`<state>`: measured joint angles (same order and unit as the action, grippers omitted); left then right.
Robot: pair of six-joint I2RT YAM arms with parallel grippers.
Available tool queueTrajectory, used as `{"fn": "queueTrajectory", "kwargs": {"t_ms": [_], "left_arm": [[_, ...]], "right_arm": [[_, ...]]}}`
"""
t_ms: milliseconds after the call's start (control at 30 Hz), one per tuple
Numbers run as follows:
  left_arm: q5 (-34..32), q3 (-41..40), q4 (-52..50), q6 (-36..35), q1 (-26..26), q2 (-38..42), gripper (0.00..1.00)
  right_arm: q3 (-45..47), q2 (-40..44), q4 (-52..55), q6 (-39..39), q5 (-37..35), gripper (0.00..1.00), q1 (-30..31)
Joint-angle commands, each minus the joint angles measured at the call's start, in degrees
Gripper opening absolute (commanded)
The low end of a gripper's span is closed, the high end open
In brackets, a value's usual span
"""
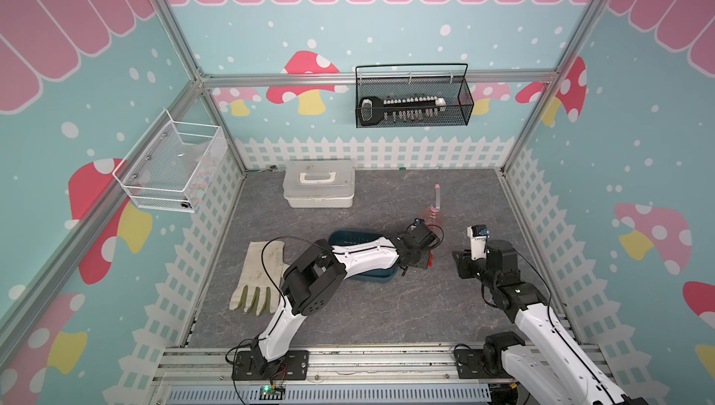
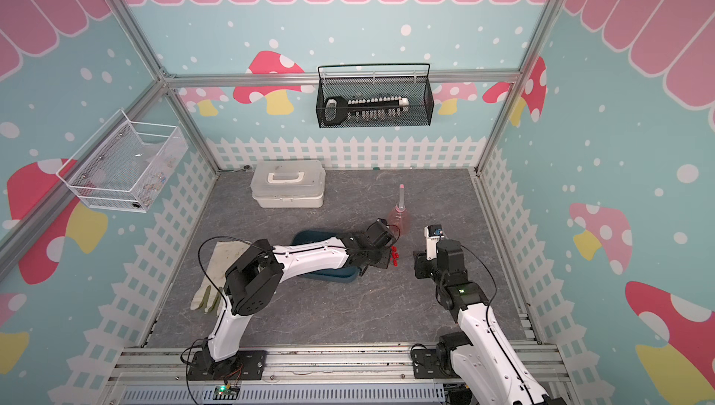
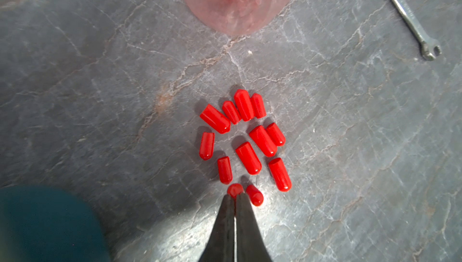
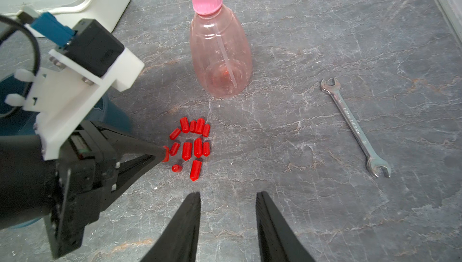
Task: Take the screw protection sleeves out of the storage box
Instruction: Place the screw protection sleeve at the center of the board.
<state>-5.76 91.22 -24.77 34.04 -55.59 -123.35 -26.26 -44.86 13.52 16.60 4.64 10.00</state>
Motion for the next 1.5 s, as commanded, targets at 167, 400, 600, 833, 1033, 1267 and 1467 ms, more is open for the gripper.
{"fn": "queueTrajectory", "kwargs": {"t_ms": [167,400,600,833,1033,1267,1467], "left_arm": [[-1.5,2.0,-3.6,-1.0,-0.1,-2.3,0.07],[-1.7,4.4,-6.0,-1.3,-0.3,-4.2,0.08],[-2.2,4.8,-6.7,-1.4,-0.4,-4.5,0.08],[-3.3,4.4,-6.8,-1.7,-0.7,-3.7,0.08],[-4.3,3.8,-6.8,-2.1,-1.1,-3.0,0.11],[-5.2,2.4,-6.7,-2.2,-1.1,-1.9,0.15],[-6.4,1.3,-6.5,-2.2,-1.1,-0.9,0.19]], "right_arm": [[0.7,-0.1,-0.8,0.4,0.8,0.41,-1.0],[0.6,-0.6,-1.1,0.4,1.1,0.41,-1.0],[0.6,-0.7,-1.2,0.4,1.2,0.41,-1.2],[0.6,-0.7,-1.2,0.4,1.4,0.41,-1.3],[0.5,-0.8,-1.2,0.4,1.3,0.41,-1.3],[0.5,-1.3,-1.3,0.4,1.6,0.41,-1.4],[0.5,-1.2,-1.4,0.4,1.6,0.41,-1.4]]}}
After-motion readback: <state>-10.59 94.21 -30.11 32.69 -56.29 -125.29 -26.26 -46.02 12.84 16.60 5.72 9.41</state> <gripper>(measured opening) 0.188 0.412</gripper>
